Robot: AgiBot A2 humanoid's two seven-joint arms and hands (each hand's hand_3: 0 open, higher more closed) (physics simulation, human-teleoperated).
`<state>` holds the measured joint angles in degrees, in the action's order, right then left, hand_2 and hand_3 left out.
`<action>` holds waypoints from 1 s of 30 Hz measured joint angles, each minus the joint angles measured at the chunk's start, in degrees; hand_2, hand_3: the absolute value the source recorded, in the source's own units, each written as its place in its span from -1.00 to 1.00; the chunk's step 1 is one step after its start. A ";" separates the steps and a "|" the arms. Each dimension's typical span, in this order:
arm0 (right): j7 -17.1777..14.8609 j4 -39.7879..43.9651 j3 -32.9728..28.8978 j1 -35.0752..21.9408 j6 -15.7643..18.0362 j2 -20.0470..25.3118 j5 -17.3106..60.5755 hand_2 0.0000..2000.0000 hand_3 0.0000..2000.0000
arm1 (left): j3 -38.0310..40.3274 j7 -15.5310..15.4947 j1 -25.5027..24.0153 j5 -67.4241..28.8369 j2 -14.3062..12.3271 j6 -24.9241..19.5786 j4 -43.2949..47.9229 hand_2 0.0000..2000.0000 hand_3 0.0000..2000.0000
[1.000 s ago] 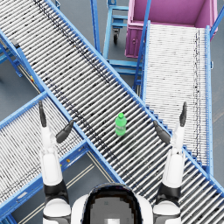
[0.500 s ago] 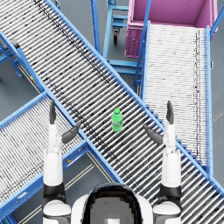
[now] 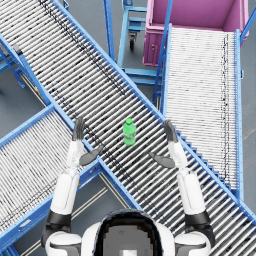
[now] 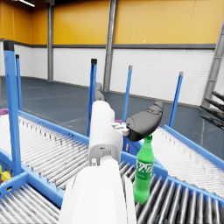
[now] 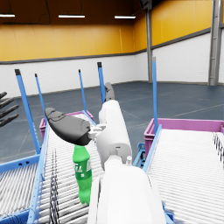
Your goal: Pick up the oil and place it on the left assembly line, put the cola on the right, and keep Sprite still
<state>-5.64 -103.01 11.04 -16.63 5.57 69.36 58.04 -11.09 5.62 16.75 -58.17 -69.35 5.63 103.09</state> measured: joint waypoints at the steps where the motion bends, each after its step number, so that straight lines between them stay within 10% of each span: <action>1: -0.04 0.03 0.16 0.02 0.04 -0.06 -0.21 -1.00 -1.00 | -0.14 0.04 -0.05 0.25 0.06 0.04 -0.05 -1.00 -1.00; 30: -0.15 0.10 0.55 0.05 0.15 -0.22 -0.75 -1.00 -1.00 | -0.50 0.15 -0.17 0.88 0.21 0.15 -0.18 -1.00 -1.00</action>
<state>-5.78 -102.91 11.59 -16.58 5.72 69.14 57.29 -11.58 5.77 16.58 -57.29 -69.14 5.78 102.91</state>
